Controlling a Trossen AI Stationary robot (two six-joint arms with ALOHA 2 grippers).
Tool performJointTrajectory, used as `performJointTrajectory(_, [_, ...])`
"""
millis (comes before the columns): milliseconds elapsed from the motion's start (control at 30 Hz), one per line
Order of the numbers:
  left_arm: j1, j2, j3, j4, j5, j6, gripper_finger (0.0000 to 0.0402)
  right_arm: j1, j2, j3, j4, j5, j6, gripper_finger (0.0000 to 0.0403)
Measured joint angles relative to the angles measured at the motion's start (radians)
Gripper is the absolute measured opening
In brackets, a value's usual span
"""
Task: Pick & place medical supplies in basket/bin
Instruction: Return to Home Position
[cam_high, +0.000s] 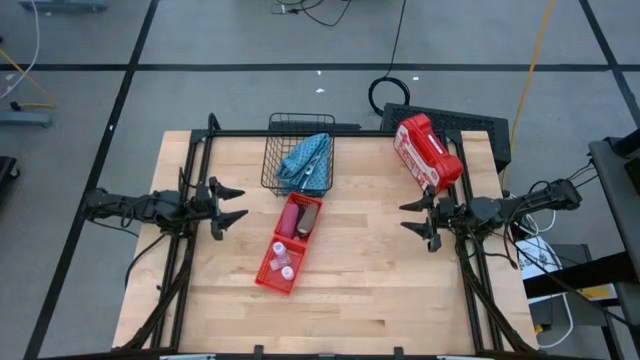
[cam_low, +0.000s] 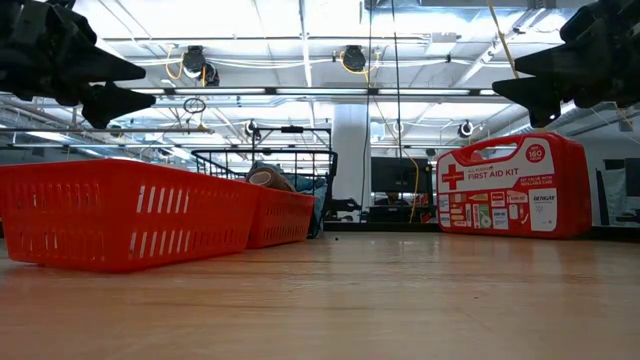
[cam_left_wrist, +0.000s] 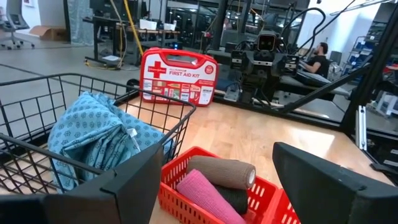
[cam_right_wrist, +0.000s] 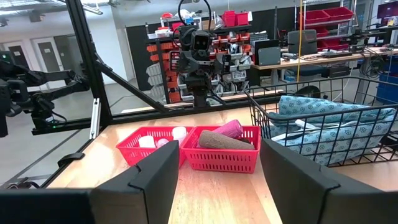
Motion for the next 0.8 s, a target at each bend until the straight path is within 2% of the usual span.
performJointTrajectory(800, [0.0, 0.0, 0.001, 0.0, 0.002, -0.002, 0.031, 0.0, 0.0, -0.001, 0.0, 0.001, 0.0, 0.0219])
